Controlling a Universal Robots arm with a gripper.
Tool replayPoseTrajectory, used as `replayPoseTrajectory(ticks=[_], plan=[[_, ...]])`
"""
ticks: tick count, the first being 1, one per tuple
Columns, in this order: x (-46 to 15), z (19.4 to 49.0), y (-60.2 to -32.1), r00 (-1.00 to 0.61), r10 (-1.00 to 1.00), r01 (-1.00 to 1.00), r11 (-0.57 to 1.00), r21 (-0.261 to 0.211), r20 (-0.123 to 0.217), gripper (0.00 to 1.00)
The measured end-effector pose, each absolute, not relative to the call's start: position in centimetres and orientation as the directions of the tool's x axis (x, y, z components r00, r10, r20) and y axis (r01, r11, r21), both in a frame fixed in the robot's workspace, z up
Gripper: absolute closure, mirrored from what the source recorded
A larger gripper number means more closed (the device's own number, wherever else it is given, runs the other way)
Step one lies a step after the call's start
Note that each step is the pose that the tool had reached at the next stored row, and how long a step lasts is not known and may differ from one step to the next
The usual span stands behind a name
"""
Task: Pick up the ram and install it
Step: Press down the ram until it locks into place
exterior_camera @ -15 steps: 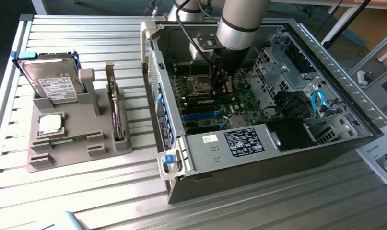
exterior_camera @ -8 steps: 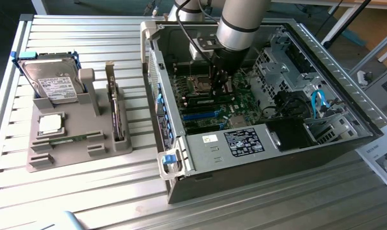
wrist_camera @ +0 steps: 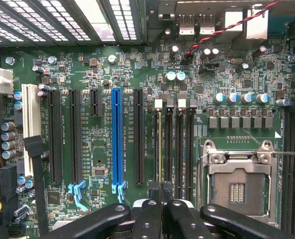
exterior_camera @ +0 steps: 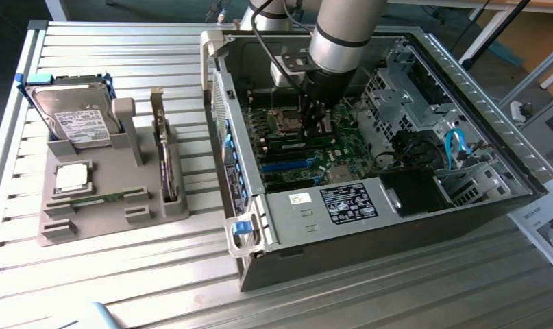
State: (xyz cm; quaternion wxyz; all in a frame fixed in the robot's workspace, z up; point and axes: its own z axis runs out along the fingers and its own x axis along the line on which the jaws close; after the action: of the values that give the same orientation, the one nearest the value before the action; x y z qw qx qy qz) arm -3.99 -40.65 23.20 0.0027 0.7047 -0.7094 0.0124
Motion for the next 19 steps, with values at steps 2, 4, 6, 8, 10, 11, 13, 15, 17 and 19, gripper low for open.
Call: replayPoseTrajectory(ticks=[2,4,6,8,10,11,13,15,17,19], plan=[[-4.0,23.2,-40.6,-0.007,-1.0,-1.0,0.007,-0.014,0.021,0.89],[-4.0,23.1,-40.7,-0.007,-1.0,-1.0,0.007,-0.014,0.022,0.89],[-4.0,23.1,-40.6,-0.007,-1.0,-1.0,0.007,-0.014,0.021,0.89],[-4.0,23.2,-40.6,-0.007,-1.0,-1.0,0.007,-0.014,0.022,0.89],[-4.0,23.7,-40.6,-0.007,-1.0,-1.0,0.006,-0.014,0.023,0.89],[-4.0,24.1,-40.6,-0.007,-1.0,-1.0,0.007,-0.014,0.023,0.89],[-4.0,24.7,-40.6,-0.007,-1.0,-1.0,0.006,-0.014,0.024,0.89],[-4.0,25.4,-40.6,-0.007,-1.0,-1.0,0.006,-0.014,0.025,0.89],[-4.0,26.0,-40.6,-0.007,-1.0,-1.0,0.006,-0.014,0.025,0.89],[-4.0,26.8,-40.6,-0.007,-1.0,-1.0,0.006,-0.014,0.026,0.89]])
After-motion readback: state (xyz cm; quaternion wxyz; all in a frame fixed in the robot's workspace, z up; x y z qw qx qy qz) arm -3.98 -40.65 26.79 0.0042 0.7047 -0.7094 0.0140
